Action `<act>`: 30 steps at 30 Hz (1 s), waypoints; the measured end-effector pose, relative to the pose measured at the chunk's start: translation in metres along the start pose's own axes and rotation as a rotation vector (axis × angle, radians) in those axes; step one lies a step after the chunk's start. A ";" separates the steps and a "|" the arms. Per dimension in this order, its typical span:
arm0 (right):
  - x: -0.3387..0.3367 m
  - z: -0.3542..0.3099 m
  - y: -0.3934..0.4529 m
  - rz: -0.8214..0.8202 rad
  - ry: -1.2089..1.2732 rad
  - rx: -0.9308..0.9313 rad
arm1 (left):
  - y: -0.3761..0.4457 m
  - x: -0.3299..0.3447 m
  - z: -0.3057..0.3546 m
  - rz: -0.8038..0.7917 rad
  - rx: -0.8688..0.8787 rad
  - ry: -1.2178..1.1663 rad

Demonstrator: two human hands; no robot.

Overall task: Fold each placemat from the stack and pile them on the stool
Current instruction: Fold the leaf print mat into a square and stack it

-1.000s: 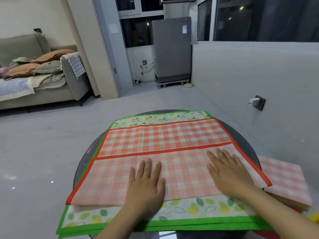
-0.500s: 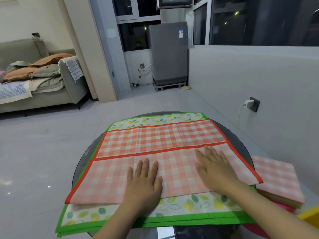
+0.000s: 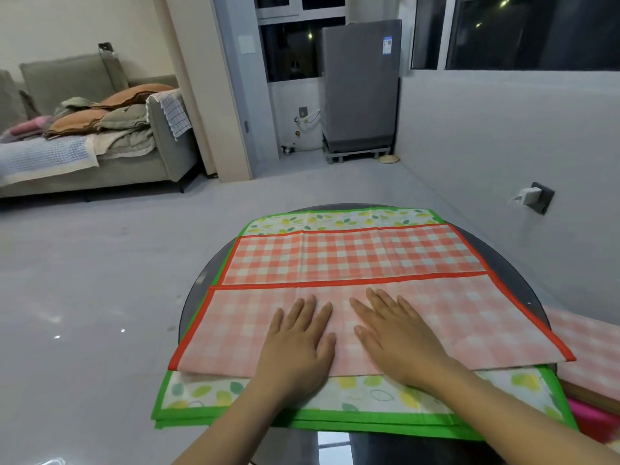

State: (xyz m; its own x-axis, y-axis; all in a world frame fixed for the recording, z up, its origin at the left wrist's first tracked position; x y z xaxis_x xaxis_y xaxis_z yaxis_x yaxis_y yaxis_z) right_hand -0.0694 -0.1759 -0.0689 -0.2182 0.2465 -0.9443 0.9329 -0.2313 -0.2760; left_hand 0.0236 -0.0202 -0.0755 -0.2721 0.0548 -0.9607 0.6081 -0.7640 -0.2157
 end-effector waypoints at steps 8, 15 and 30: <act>0.002 0.003 0.000 0.004 -0.006 0.000 | -0.027 -0.005 -0.083 0.020 -0.183 0.006; 0.001 -0.002 0.000 -0.010 -0.016 0.003 | -0.036 -0.008 -0.096 -0.009 -0.236 0.019; -0.048 0.007 0.027 0.161 0.128 0.016 | 0.033 -0.058 -0.029 0.002 -0.098 -0.150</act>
State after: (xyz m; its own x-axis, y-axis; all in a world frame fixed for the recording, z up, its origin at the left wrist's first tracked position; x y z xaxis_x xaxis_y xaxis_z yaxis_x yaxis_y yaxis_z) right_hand -0.0359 -0.2009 -0.0318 -0.0274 0.3222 -0.9463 0.9481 -0.2917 -0.1268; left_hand 0.0809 -0.0297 -0.0322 -0.3742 -0.0490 -0.9261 0.6766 -0.6973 -0.2365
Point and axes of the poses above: each hand's wrist, its own y-axis towards the middle knuckle, its own x-axis out of the palm, z = x × y, the point moved 1 cm from there along y, towards the middle knuckle, and after that the axes turned 14 degrees about -z, right-handed, at the moved point
